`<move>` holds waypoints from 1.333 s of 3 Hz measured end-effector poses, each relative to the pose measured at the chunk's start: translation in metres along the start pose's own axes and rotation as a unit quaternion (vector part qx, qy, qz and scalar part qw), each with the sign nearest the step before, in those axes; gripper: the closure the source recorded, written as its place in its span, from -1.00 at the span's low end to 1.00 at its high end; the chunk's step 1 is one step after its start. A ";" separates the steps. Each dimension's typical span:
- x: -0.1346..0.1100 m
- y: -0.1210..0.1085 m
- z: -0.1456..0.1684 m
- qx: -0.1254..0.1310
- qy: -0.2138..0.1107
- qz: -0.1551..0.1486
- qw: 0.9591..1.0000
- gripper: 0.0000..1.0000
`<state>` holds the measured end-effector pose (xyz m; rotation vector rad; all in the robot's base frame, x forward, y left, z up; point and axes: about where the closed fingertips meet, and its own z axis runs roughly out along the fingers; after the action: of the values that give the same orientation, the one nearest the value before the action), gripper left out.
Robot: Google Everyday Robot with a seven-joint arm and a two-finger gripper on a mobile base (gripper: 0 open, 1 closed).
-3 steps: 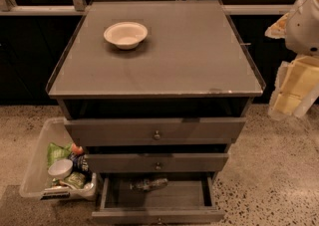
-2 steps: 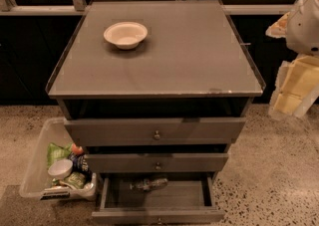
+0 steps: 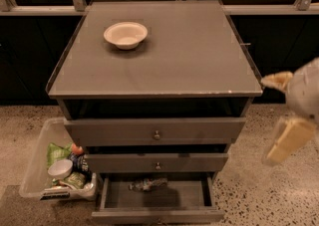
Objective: Pick water bottle from bottom drawer and place on counter
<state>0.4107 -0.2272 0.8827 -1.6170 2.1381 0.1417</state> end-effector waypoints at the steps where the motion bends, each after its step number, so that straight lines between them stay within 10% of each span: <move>1: 0.025 0.038 0.071 -0.027 -0.083 0.029 0.996 -1.00; 2: 0.049 0.077 0.168 -0.066 -0.143 0.083 0.984 -1.00; 4: 0.063 0.084 0.199 -0.062 -0.153 0.111 0.980 -1.00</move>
Offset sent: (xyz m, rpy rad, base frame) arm -0.0180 0.0559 -0.3296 0.5187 0.0904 -0.1847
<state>0.3775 -0.1890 0.6637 -1.3139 2.0920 0.5675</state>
